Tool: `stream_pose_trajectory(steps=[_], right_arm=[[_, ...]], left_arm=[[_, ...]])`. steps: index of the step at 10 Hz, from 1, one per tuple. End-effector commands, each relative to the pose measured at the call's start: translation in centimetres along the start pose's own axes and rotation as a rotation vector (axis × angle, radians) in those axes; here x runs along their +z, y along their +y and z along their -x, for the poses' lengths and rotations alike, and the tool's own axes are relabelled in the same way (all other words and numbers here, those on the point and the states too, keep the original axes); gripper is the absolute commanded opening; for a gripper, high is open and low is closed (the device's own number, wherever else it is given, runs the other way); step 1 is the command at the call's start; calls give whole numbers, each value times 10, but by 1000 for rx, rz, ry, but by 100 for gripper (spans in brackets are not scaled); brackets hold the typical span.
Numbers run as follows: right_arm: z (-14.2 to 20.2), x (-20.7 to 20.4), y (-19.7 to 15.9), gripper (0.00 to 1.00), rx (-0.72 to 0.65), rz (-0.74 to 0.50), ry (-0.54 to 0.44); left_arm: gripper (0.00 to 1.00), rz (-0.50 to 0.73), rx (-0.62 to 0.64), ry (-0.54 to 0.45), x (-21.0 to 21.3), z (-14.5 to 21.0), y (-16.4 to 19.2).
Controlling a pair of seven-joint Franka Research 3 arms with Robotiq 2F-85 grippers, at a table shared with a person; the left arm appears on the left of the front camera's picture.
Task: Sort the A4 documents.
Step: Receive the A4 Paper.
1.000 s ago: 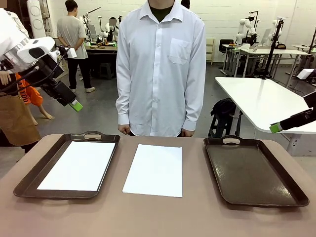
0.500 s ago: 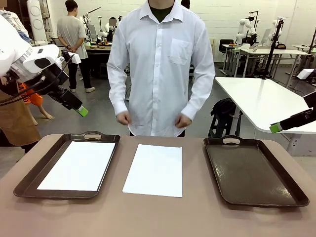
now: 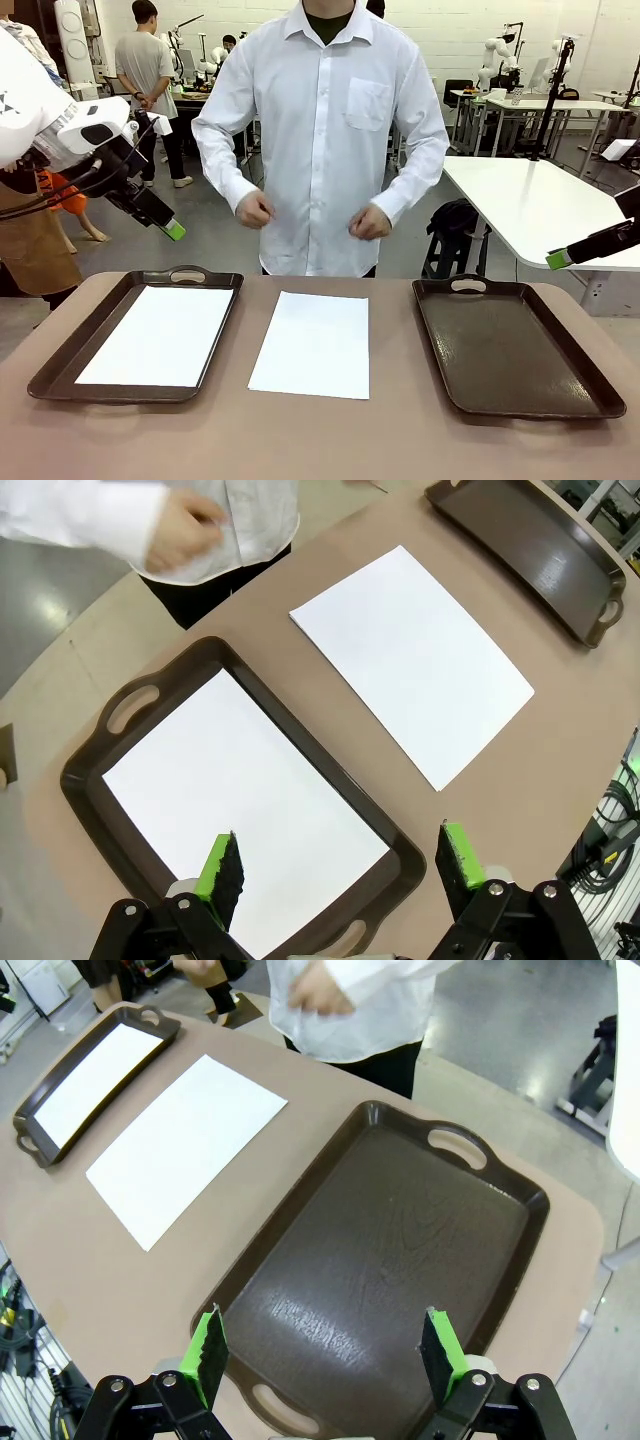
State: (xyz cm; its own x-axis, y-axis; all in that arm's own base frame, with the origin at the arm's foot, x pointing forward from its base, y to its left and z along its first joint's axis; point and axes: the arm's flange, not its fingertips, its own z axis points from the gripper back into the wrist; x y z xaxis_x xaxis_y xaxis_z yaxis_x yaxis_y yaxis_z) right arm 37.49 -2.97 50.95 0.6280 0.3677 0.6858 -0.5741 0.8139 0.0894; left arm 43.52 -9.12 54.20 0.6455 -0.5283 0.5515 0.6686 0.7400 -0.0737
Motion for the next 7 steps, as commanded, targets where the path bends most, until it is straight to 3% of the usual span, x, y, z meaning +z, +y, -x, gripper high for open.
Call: stream_pose_trajectory(steps=[1,7], right_arm=[[1,-2,-2,100,2,-17,-10],[1,-2,-2,100,2,-17,-10]], left_arm=[[100,-2,-4,-5,3,1,-1],[100,-2,-4,-5,3,1,-1]])
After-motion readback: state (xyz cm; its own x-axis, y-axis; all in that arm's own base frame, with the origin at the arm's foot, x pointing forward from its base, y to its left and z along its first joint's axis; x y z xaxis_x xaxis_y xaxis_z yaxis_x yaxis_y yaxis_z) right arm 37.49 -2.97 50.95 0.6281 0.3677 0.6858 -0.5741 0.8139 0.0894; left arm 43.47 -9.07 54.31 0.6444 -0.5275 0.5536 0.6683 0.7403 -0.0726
